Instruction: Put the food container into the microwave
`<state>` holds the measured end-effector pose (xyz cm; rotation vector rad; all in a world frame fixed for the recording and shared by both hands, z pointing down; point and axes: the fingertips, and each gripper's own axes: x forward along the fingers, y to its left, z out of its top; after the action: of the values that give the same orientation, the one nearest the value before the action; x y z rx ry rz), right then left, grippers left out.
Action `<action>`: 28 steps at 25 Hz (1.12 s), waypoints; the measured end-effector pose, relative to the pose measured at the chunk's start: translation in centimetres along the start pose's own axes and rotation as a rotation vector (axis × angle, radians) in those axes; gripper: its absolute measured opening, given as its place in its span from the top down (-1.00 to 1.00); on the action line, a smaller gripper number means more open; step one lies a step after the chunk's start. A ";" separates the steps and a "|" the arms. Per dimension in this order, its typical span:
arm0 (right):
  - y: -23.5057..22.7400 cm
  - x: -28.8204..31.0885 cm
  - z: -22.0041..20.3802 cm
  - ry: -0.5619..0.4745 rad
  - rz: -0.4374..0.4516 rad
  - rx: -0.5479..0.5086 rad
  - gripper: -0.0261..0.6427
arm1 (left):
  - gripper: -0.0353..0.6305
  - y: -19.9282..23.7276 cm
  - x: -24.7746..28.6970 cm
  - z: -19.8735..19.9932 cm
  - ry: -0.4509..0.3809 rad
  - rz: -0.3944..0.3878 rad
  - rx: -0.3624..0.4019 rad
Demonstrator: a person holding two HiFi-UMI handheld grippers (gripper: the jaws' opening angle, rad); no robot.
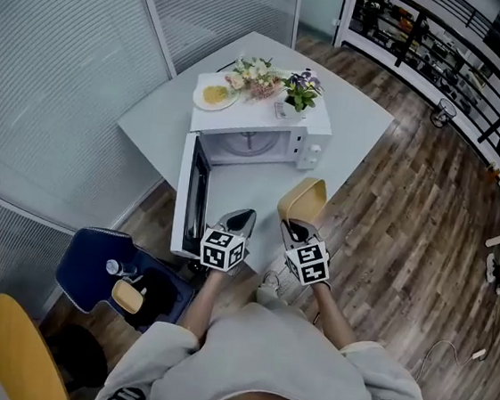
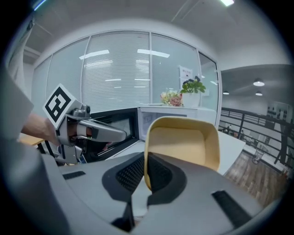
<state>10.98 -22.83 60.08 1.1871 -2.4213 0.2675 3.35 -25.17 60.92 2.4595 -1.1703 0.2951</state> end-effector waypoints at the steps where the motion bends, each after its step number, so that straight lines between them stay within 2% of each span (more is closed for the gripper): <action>1: -0.4 0.4 0.2 0.001 0.009 -0.002 0.87 | 0.86 0.3 0.5 0.3 0.000 0.006 -0.003; 11: -2.6 3.9 1.3 0.023 0.113 -0.032 0.87 | 0.86 3.4 4.1 2.2 -0.003 0.075 -0.037; 19: -2.5 6.6 1.4 0.037 0.194 -0.057 0.87 | 0.86 6.0 4.5 2.5 0.002 0.134 -0.046; 28: -2.3 8.8 1.8 0.049 0.217 -0.048 0.87 | 0.86 7.8 5.4 2.6 0.011 0.119 -0.057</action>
<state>7.47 -31.11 62.49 0.8875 -2.4995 0.2975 0.71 -34.50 62.55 2.3414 -1.3048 0.3041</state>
